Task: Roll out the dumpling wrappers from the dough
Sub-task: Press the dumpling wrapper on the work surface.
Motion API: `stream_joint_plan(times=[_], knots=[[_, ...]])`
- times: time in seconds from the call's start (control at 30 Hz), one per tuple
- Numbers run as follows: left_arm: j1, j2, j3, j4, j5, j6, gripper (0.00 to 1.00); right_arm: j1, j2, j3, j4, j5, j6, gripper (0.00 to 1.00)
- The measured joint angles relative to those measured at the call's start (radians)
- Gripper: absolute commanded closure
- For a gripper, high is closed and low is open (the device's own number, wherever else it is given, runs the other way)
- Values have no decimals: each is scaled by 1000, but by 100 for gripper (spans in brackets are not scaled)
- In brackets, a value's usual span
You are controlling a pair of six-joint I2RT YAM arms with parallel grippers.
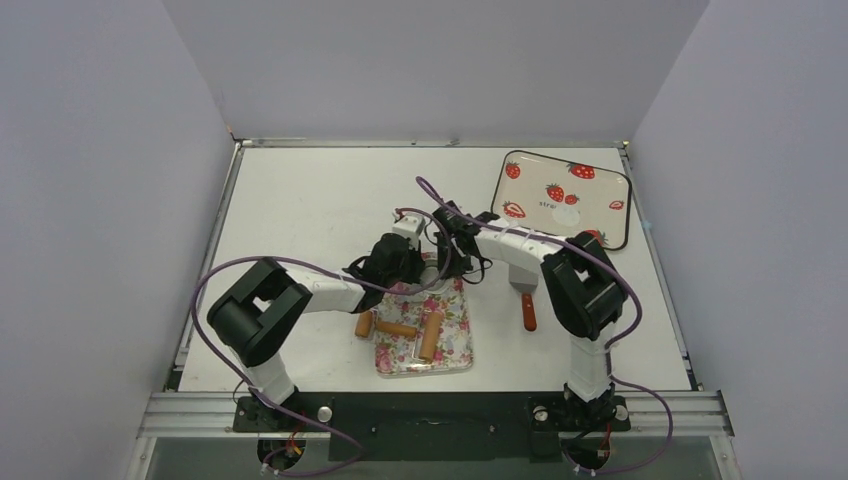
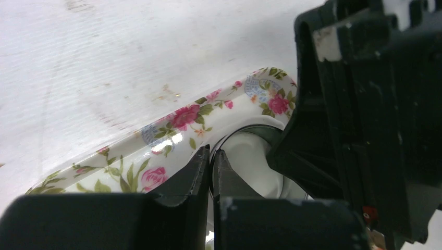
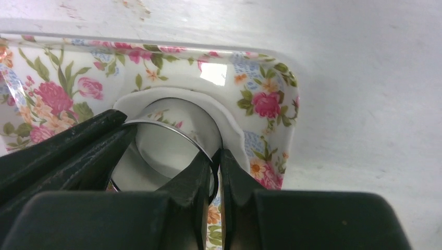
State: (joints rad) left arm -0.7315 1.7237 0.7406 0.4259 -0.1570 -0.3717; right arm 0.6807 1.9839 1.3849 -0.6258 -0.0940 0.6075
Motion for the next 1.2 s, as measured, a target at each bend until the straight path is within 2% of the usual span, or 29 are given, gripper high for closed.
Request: stream_joint_plan(times=[0.13,0.23,0.33,0.43,0.57,0.67,0.77,1.03,1.1,1.2], knots=[[-9,56,66,11,75,28,100,-13,-133,-201,141,50,81,100],[-19,105,128,5,130,50,100,-27,-176,-262,166,89,118,100],[-21,117,147,-8,137,54,100,-35,-156,-224,124,99,116,100],[-23,100,135,-26,107,39,100,-35,-79,-104,15,96,74,100],[-29,29,51,-30,4,-4,100,-27,42,80,-97,20,3,100],[-31,-26,-11,-33,-54,-12,100,-10,90,158,-150,-30,-39,100],[-31,-26,-12,-35,-64,-11,100,-3,80,135,-130,-34,-46,100],[-32,53,66,0,41,18,100,-19,-106,-155,79,36,61,100],[-33,57,72,-3,50,21,100,-23,-106,-154,74,40,65,100],[-34,51,73,-18,41,15,100,-27,-51,-65,-12,32,38,100]])
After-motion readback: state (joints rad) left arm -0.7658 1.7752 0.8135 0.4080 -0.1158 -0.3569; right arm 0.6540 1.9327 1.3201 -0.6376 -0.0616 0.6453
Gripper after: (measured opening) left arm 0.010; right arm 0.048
